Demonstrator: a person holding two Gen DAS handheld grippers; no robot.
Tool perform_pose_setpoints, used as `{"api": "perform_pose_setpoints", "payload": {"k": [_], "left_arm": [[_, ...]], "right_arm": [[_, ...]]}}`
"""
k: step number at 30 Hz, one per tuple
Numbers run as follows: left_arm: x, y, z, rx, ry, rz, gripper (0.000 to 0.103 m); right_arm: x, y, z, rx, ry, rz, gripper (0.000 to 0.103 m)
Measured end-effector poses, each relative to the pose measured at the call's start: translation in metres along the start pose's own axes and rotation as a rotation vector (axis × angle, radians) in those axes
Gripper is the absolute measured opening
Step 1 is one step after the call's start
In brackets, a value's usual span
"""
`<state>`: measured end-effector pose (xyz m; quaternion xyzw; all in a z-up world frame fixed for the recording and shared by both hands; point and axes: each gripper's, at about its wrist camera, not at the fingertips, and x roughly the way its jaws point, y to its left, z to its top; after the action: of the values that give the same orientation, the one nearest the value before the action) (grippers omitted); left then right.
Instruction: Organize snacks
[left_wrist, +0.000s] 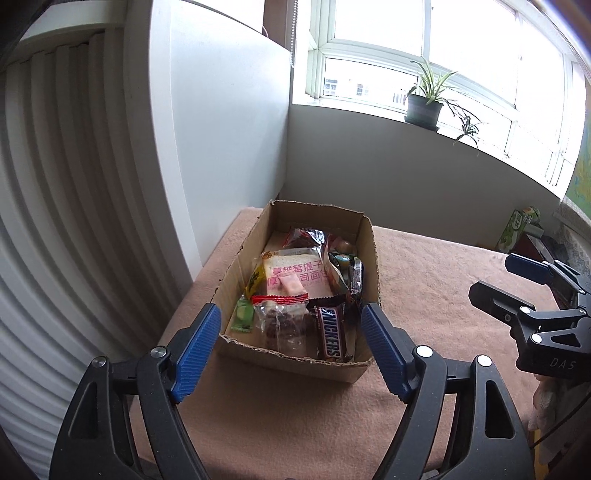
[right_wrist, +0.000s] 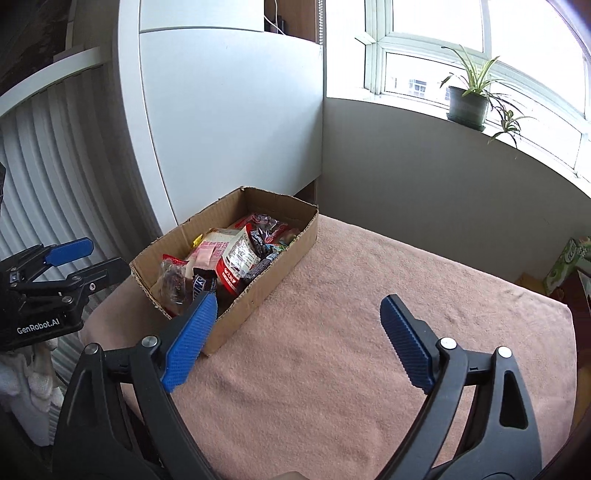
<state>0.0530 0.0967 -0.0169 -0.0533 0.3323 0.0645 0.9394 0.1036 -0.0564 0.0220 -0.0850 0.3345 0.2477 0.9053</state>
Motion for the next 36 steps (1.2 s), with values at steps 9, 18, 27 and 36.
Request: {"api": "perform_pose_setpoints", "payload": {"k": [9, 18, 27, 36], "left_arm": [[-0.038, -0.008, -0.026, -0.013, -0.052, 0.073, 0.079], [-0.054, -0.014, -0.031, -0.014, -0.075, 0.070, 0.083], [-0.057, -0.017, -0.033, -0.007, -0.080, 0.073, 0.083], [-0.059, -0.017, -0.034, -0.006, -0.082, 0.064, 0.083]], "right_arm": [[-0.045, -0.006, -0.038, 0.117, -0.038, -0.058, 0.092], [-0.063, -0.005, -0.039, 0.124, -0.068, -0.066, 0.092], [-0.064, -0.003, -0.042, 0.128, -0.066, -0.064, 0.092], [-0.068, 0.003, -0.044, 0.114, -0.072, -0.071, 0.092]]}}
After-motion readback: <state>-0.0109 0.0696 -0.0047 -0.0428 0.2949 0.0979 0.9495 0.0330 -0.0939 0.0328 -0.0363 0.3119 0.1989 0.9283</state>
